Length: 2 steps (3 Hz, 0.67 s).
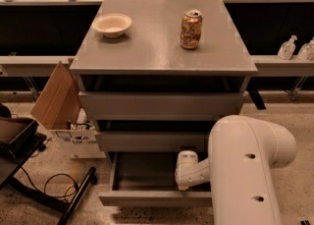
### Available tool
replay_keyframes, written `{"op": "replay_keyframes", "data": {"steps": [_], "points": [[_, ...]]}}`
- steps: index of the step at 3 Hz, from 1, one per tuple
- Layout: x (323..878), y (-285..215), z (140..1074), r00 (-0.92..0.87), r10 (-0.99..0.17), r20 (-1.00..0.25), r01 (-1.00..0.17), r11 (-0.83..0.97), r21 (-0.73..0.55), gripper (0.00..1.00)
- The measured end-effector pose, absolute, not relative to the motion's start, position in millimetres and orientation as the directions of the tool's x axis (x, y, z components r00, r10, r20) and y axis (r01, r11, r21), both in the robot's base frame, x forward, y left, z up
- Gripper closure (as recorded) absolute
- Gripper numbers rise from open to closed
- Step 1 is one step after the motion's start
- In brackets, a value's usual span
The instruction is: Open bottom drawer
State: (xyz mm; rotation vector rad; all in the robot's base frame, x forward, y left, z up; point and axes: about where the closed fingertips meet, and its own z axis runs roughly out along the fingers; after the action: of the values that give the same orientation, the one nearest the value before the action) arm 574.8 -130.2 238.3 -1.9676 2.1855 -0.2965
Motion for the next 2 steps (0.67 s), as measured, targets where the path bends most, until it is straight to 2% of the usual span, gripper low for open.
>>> {"op": "replay_keyframes", "data": {"steps": [1,2], "points": [[600.3,-132.1,223.4,-0.098,-0.994,-0.039,-0.952,0.105,-0.288,0.08],[618.8,-139.2,200.5,-0.117,-0.99,-0.075,-0.948,0.133,-0.288,0.31]]}}
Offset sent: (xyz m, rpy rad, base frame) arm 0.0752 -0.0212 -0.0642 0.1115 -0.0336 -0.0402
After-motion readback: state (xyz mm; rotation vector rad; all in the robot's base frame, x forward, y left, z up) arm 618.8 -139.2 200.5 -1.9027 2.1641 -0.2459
